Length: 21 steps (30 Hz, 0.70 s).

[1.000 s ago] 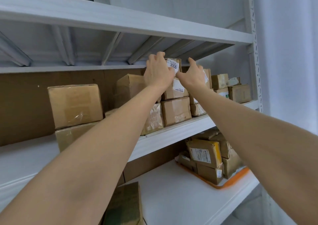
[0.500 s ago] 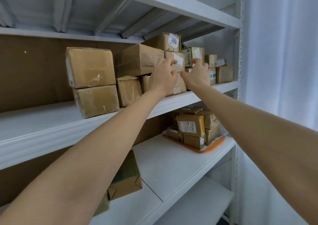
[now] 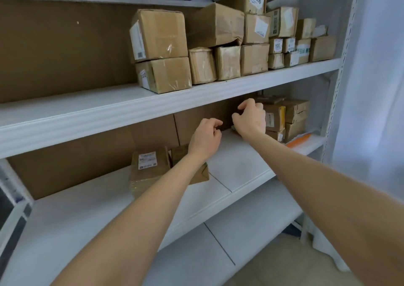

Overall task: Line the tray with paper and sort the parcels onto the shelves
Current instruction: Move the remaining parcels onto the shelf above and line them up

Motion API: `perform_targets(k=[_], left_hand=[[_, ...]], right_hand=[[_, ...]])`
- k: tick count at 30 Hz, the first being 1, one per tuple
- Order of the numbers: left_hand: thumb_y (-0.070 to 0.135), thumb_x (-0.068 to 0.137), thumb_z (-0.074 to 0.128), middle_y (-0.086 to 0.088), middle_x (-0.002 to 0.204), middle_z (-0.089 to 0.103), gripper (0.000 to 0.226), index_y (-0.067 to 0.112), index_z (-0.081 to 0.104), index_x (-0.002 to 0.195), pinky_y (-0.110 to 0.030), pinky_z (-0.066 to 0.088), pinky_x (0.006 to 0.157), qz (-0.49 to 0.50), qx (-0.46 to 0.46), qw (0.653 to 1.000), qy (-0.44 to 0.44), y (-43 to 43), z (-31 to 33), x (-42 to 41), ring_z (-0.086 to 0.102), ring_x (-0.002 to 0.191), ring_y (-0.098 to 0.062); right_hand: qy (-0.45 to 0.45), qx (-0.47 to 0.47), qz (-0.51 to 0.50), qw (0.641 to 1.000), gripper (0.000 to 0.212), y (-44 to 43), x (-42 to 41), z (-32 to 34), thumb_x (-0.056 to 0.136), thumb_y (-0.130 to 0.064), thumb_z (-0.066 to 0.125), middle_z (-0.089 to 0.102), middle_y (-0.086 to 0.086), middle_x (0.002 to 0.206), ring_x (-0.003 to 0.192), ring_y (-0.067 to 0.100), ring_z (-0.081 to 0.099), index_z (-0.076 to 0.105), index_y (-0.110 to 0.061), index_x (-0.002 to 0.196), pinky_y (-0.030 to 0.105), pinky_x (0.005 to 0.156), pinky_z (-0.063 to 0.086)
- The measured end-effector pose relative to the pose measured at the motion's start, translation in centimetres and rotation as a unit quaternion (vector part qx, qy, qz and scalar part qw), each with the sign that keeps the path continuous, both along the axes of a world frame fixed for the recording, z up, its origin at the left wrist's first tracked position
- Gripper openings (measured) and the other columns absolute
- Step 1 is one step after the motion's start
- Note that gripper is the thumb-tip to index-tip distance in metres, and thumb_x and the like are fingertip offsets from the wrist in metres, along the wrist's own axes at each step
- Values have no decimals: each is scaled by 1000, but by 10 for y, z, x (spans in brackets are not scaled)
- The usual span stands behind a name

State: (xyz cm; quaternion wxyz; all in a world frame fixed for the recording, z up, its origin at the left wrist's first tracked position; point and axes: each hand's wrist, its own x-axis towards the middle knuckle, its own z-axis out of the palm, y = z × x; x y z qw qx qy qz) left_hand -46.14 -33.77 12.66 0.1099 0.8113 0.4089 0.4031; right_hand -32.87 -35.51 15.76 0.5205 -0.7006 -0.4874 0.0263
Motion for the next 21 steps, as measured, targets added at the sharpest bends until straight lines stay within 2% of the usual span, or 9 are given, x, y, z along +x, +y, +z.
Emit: perform_targets(k=[4,7,10,15,18,21], left_hand=[[19,98,46,-2,128,50,29,18,54,126,-29,47,87,61,-78,995,-3,3,-40,-40,54,104,-15],[24,97,48,-4,131,47,32,19,50,129,-37,49,92,118,-128,985,-3,19,-57,-75,55,108,-21],[28,97,49,-7,133,46,37,18,46,132,-31,46,88,182,-157,971,-19,42,-74,-112,54,111,-24],[36,94,53,-12,138,44,55,13,35,141,-41,43,95,286,-228,930,-32,84,-95,-183,49,122,-32],[35,88,64,-15,140,43,64,6,37,138,-40,41,99,295,-282,910,-75,111,-107,-215,45,127,-32],[38,84,68,-16,146,36,78,5,29,143,-41,39,100,302,-361,875,-112,129,-116,-229,42,131,-33]], right_hand=[[5,-56,34,998,31,7,-39,-39,91,-15,58,44,9,130,119,27,42,50,-19,121,32,86,39],[4,-94,52,994,33,20,-71,-62,94,-18,56,44,8,134,124,27,39,49,-19,127,35,97,41],[12,-132,67,989,36,41,-104,-85,94,-20,57,44,6,134,123,25,39,50,-19,129,36,102,42],[31,-236,136,962,51,82,-155,-118,89,-31,61,46,7,135,120,28,47,47,-18,136,44,100,48],[62,-284,183,939,64,106,-184,-135,88,-32,62,39,11,145,127,32,45,38,-13,144,46,104,44],[109,-308,211,921,69,125,-199,-147,85,-29,65,42,11,144,124,31,49,36,-12,146,46,103,46]])
